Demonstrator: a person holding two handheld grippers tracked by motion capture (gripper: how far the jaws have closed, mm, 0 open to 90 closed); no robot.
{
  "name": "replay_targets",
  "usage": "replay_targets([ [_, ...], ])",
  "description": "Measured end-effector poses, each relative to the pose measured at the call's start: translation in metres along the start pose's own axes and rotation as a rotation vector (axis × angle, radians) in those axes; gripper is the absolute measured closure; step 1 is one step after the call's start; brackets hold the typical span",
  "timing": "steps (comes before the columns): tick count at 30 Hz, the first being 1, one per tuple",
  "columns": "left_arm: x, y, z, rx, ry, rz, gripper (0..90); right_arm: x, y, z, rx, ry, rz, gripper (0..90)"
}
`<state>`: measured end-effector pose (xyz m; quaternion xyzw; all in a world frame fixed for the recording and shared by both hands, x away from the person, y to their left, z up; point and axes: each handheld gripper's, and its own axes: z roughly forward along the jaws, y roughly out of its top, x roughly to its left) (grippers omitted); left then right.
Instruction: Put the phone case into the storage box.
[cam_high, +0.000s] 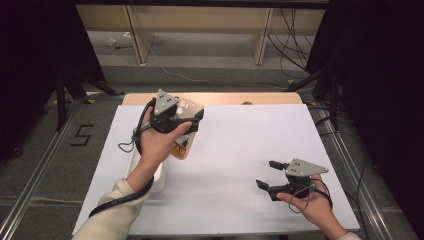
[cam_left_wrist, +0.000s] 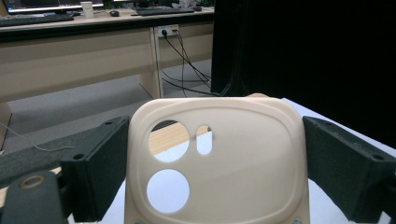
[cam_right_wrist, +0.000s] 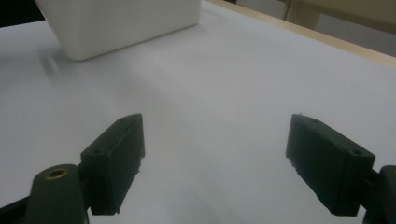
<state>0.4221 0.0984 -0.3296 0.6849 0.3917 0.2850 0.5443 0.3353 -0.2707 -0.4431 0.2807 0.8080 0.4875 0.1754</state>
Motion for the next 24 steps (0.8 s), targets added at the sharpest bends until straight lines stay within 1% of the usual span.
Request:
replay_targets([
  [11, 0.006, 0.001, -0.002, -0.01, 0.021, -0.014, 11.1, 0.0, 0.0, 0.0, 0.0, -0.001, -0.001, 20.5],
  [13, 0.007, 0.001, -0.002, -0.012, 0.029, -0.019, 11.1, 0.0, 0.0, 0.0, 0.0, -0.002, -0.001, 20.5],
  [15, 0.008, 0.002, -0.003, -0.015, 0.036, -0.015, 11.1, 0.0, 0.0, 0.0, -0.001, -0.001, -0.001, 20.5],
  [16, 0.009, 0.002, -0.003, -0.018, 0.048, -0.016, 11.1, 0.0, 0.0, 0.0, 0.0, -0.001, 0.0, 20.5],
  [18, 0.01, 0.002, -0.004, -0.018, 0.051, -0.015, 11.1, 0.0, 0.0, 0.0, 0.0, -0.001, 0.0, 20.5],
  [24, 0.016, 0.002, -0.005, -0.019, 0.079, -0.022, 11.1, 0.0, 0.0, 0.0, 0.0, -0.001, 0.0, 20.5],
])
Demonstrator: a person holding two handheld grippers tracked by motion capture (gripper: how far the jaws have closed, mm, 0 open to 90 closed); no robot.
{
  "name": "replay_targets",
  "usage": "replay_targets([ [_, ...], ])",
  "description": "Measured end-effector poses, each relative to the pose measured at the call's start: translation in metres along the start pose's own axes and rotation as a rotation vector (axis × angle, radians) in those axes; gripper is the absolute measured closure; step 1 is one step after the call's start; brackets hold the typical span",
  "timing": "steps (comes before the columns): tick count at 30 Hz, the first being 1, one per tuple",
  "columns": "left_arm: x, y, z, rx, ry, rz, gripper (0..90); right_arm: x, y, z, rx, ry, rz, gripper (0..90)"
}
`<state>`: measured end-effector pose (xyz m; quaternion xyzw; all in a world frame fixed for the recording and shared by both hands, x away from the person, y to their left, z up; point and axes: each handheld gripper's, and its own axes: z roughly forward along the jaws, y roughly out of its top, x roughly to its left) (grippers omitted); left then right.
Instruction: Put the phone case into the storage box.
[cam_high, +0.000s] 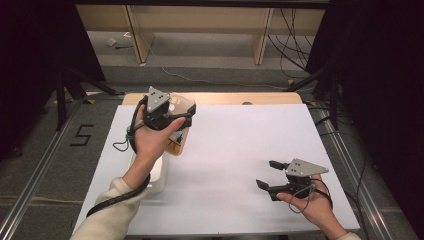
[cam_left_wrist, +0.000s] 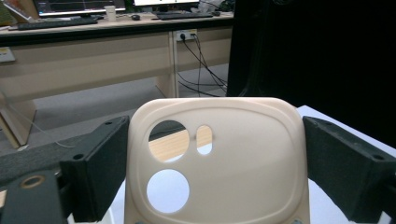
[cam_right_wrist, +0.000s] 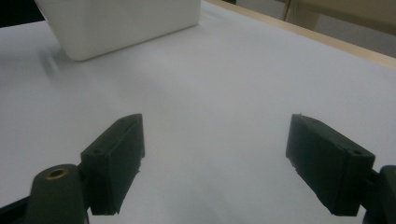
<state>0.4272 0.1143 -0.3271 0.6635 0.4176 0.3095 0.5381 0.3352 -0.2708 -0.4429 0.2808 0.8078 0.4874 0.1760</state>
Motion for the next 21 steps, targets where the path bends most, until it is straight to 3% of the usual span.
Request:
replay_targets([
  [21, 0.02, 0.003, -0.005, -0.021, 0.084, -0.025, 11.0, 0.0, 0.0, 0.0, -0.001, 0.002, -0.002, 20.5],
])
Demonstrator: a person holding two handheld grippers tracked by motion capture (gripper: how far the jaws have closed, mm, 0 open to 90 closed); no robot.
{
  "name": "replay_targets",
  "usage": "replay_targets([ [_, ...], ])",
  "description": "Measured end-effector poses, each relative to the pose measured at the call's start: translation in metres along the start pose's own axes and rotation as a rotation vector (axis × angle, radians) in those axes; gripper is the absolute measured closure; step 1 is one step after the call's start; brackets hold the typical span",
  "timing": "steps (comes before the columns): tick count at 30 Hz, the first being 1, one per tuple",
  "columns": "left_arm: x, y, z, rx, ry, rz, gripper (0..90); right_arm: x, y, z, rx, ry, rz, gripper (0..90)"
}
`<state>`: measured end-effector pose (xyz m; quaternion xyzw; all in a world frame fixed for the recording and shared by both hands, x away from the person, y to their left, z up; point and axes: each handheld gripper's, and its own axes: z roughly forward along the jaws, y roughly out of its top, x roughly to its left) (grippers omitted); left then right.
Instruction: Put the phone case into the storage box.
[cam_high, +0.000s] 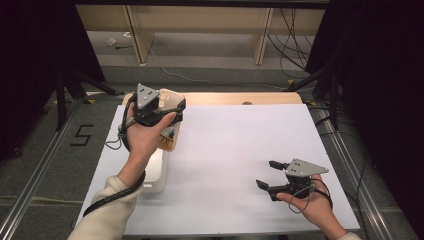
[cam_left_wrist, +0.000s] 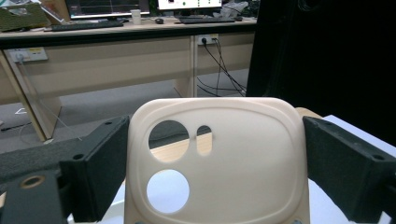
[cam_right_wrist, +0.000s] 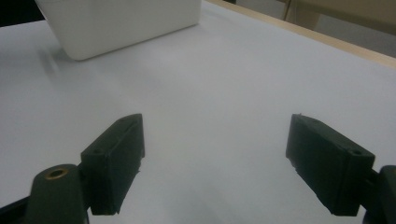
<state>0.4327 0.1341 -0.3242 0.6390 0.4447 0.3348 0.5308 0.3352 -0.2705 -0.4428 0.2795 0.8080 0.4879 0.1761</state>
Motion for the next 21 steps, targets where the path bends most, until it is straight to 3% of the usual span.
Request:
replay_targets([
  [21, 0.022, -0.001, -0.001, -0.009, 0.094, -0.021, 10.9, 0.0, 0.0, 0.0, 0.002, 0.0, 0.001, 20.6],
])
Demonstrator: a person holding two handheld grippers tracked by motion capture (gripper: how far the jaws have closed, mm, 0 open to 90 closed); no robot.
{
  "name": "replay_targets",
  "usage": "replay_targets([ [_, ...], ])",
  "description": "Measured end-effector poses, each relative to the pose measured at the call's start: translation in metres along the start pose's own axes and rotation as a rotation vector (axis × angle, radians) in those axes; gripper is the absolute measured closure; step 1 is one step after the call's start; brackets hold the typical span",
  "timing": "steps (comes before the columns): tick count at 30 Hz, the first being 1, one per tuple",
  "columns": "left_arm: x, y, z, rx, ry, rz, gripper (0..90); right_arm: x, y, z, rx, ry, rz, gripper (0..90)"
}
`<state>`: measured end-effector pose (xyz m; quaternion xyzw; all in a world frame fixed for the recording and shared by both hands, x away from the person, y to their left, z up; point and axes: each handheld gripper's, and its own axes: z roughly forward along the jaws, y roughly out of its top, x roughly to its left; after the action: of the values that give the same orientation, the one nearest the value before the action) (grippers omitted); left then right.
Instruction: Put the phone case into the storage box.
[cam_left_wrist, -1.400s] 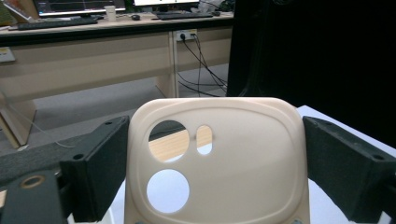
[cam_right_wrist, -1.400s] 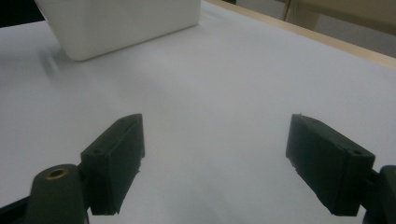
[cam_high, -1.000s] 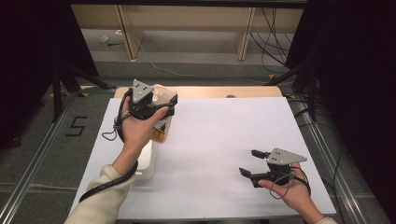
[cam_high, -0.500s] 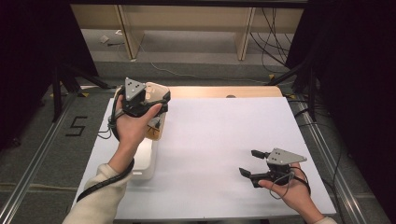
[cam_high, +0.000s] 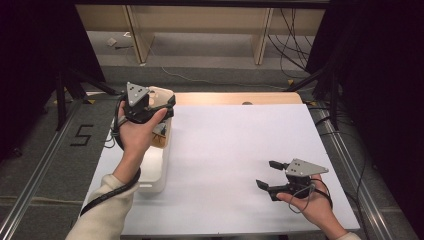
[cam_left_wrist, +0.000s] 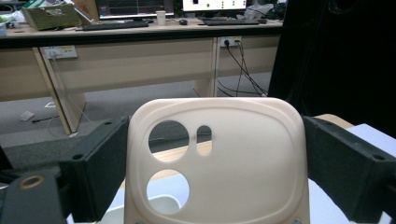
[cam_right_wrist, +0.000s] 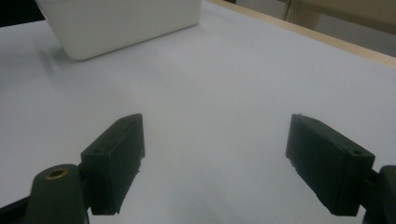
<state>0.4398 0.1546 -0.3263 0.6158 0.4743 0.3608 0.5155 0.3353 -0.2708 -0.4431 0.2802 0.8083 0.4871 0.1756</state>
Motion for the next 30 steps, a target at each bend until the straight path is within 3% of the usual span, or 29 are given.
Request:
replay_targets([
  [30, 0.011, -0.004, 0.007, -0.018, 0.059, -0.014, 10.7, 0.0, 0.0, 0.0, 0.0, -0.001, 0.003, 20.6],
])
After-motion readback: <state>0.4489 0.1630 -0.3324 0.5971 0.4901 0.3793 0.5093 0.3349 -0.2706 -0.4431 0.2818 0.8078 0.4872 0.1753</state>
